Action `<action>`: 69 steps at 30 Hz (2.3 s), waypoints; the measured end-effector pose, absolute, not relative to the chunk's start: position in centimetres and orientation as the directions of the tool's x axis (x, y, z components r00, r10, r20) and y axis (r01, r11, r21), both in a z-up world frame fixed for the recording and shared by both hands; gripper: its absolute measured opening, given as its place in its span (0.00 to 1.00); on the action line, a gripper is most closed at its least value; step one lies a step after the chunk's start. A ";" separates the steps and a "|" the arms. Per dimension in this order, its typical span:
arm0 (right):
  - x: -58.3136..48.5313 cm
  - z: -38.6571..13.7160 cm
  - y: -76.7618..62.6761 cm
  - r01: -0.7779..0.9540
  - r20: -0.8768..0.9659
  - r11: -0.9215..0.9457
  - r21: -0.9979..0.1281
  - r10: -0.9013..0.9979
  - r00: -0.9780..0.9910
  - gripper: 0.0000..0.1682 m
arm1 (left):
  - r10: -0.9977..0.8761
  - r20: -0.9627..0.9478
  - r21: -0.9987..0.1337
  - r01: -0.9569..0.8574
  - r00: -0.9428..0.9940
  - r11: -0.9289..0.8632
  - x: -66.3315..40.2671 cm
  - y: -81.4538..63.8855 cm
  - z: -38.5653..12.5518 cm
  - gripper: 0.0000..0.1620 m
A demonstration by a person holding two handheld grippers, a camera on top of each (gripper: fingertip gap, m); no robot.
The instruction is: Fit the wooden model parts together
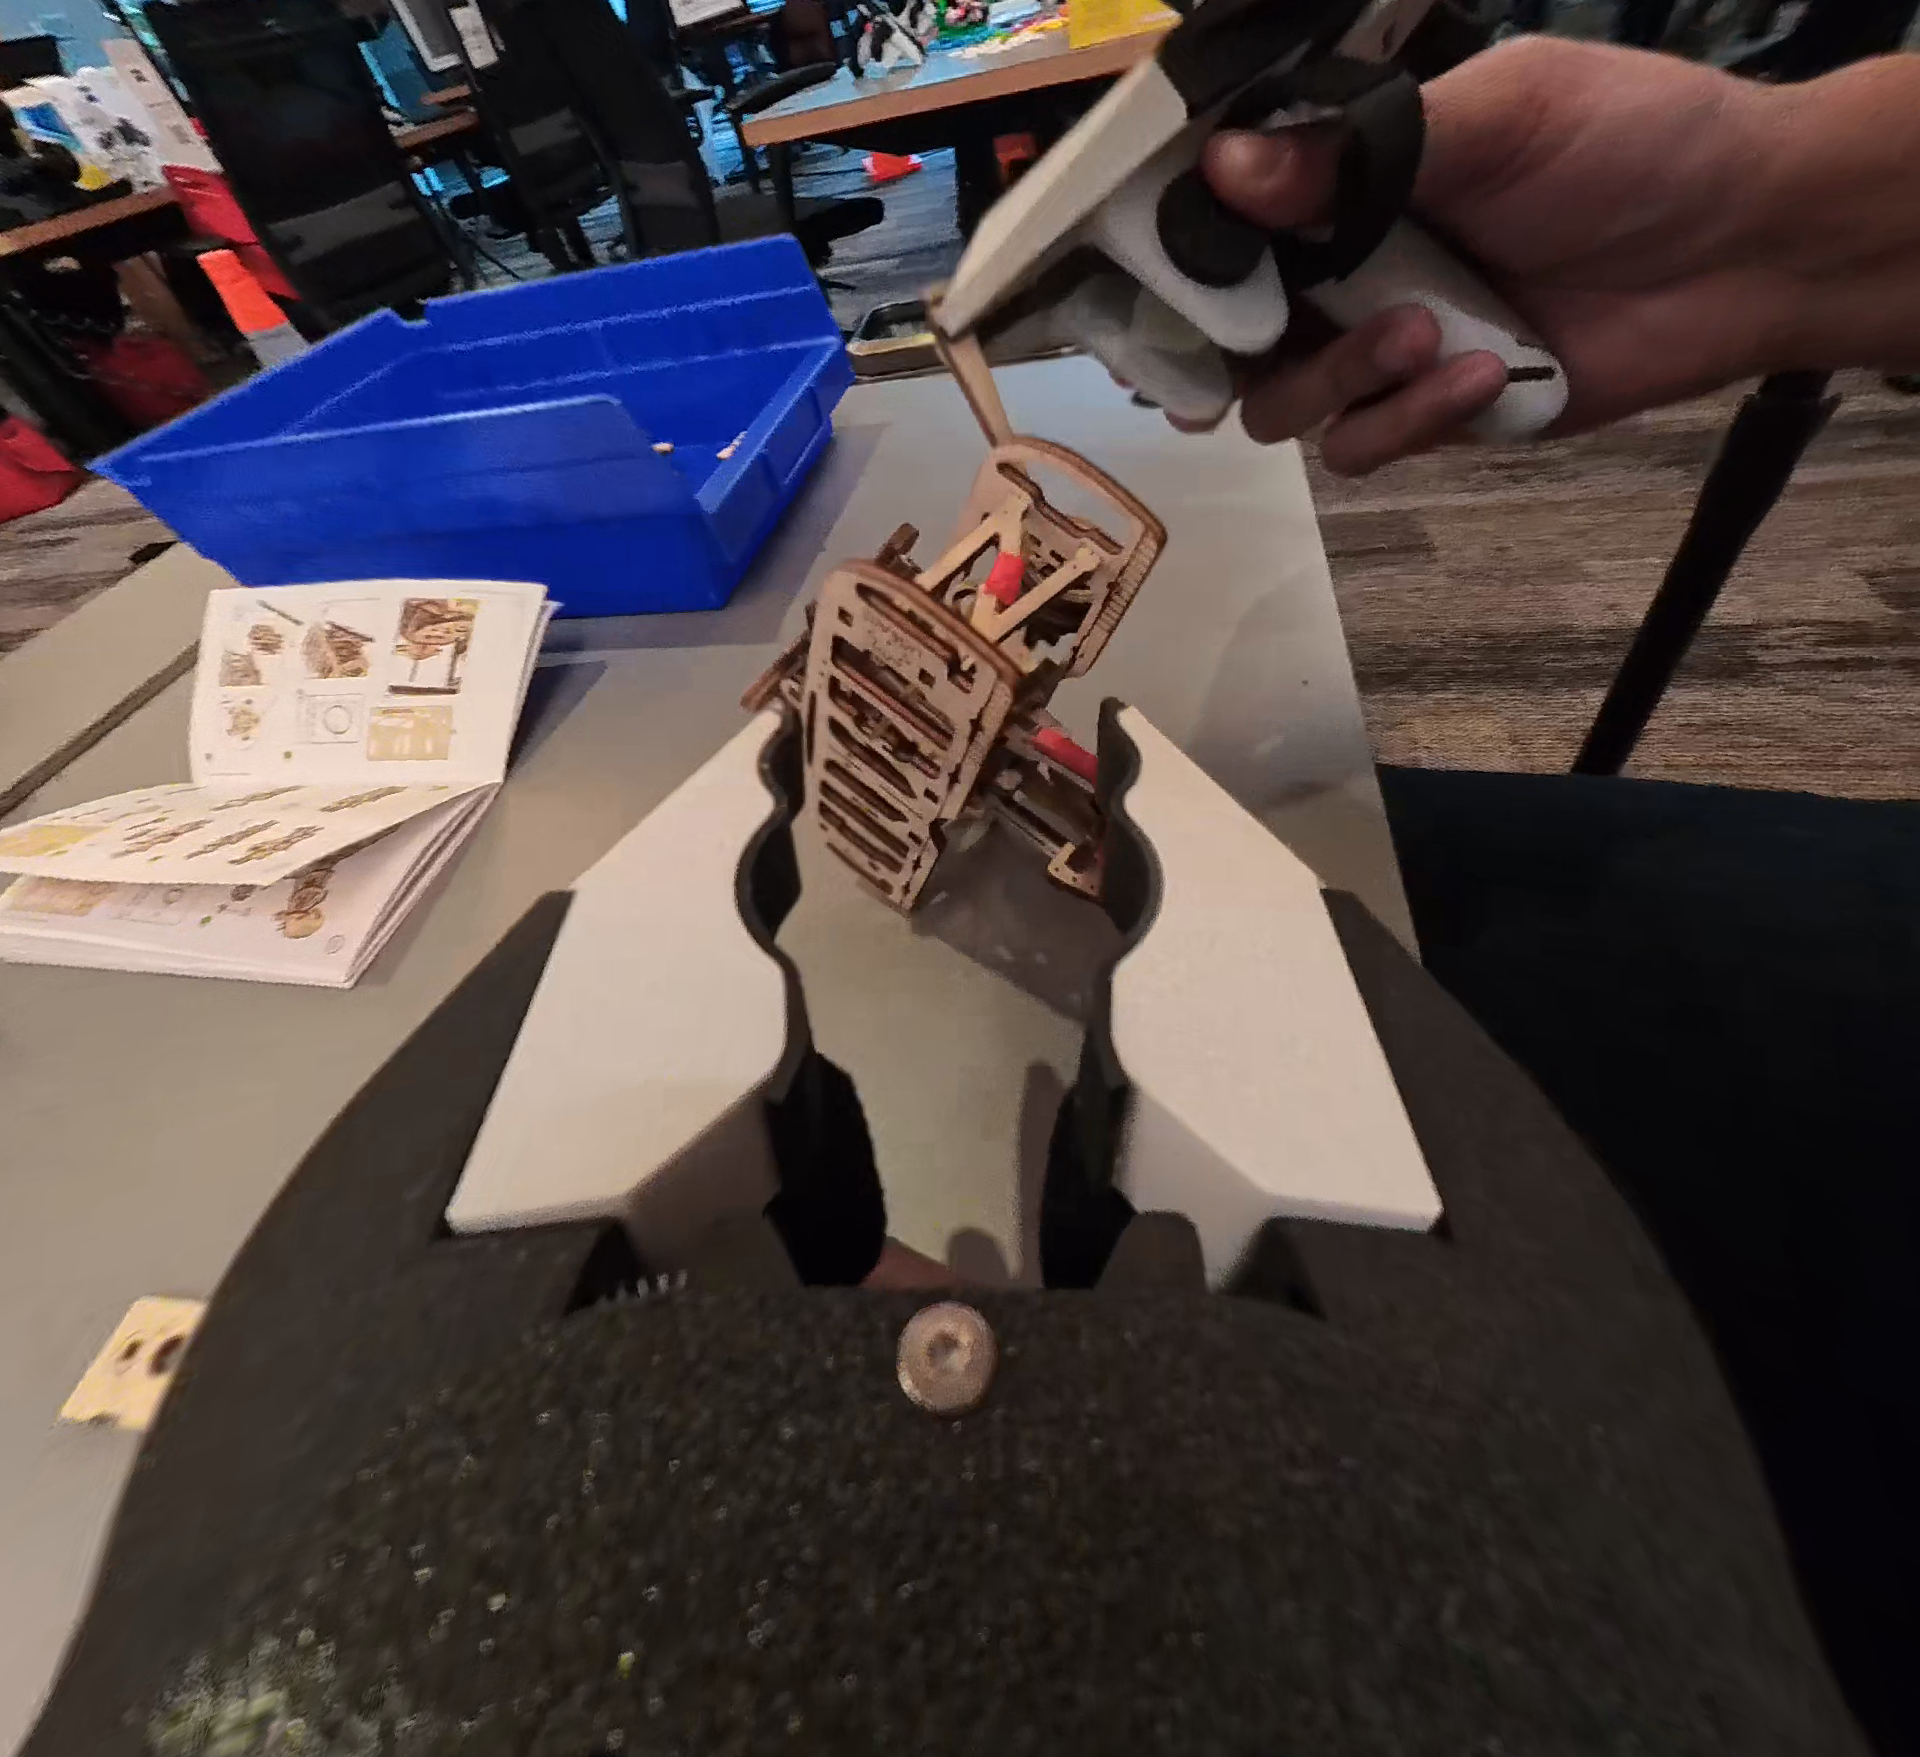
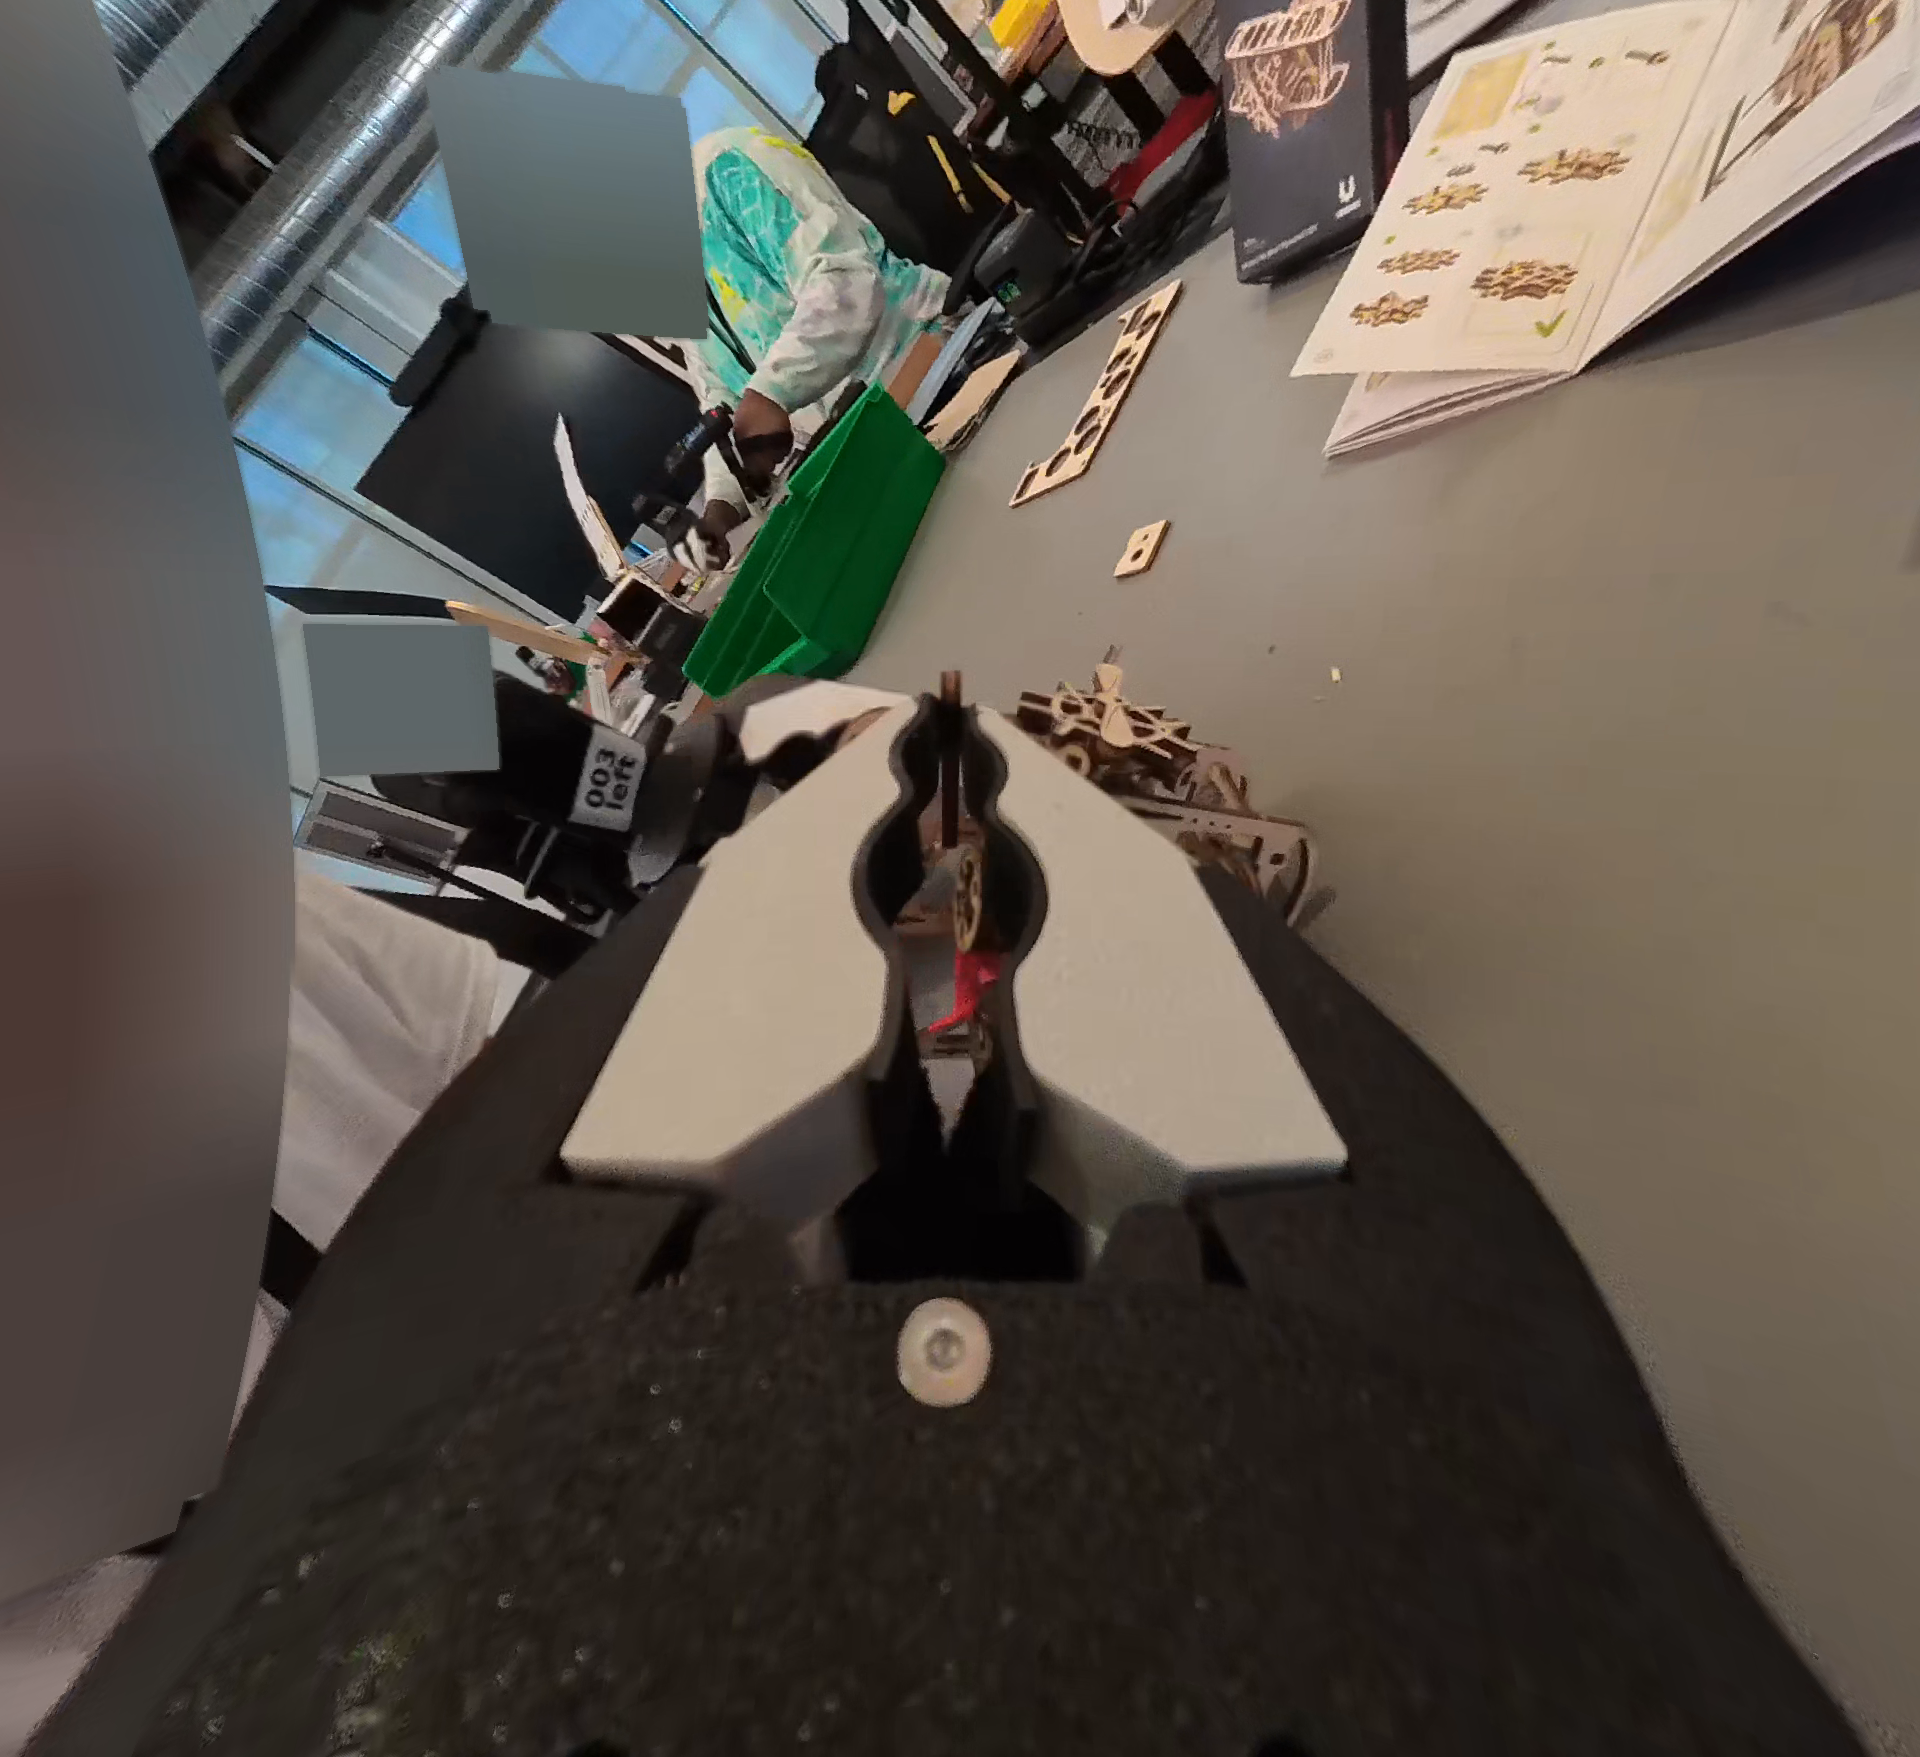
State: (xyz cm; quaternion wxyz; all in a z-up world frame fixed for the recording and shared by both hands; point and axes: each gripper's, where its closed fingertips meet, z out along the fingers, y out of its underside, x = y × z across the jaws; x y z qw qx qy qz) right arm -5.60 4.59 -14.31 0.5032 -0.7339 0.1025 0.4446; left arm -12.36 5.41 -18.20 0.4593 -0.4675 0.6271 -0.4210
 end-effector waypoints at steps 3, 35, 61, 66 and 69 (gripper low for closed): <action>-5.9 -14.4 4.5 -0.615 -0.766 -0.465 -0.637 0.300 0.568 0.01 | -0.969 -0.220 -0.952 -0.192 -0.109 0.238 -12.2 5.2 -17.1 0.39; -6.3 -15.2 5.0 -0.703 -0.843 -0.464 -0.538 0.288 0.455 0.01 | -0.796 -0.509 -0.771 -0.238 -0.326 0.591 -8.9 3.5 -17.5 0.31; -7.0 -15.8 4.2 -0.639 -0.832 -0.539 -0.549 0.285 0.475 0.01 | -0.795 -0.521 -0.770 -0.232 -0.312 0.595 -8.9 3.6 -17.4 0.30; -7.1 -16.0 3.9 -0.622 -0.829 -0.555 -0.552 0.286 0.480 0.01 | -0.793 -0.527 -0.767 -0.231 -0.307 0.599 -8.8 3.6 -17.4 0.31; -7.1 -15.9 3.7 -0.609 -0.811 -0.545 -0.577 0.288 0.510 0.01 | -0.791 -0.530 -0.764 -0.233 -0.305 0.601 -8.7 3.5 -17.4 0.30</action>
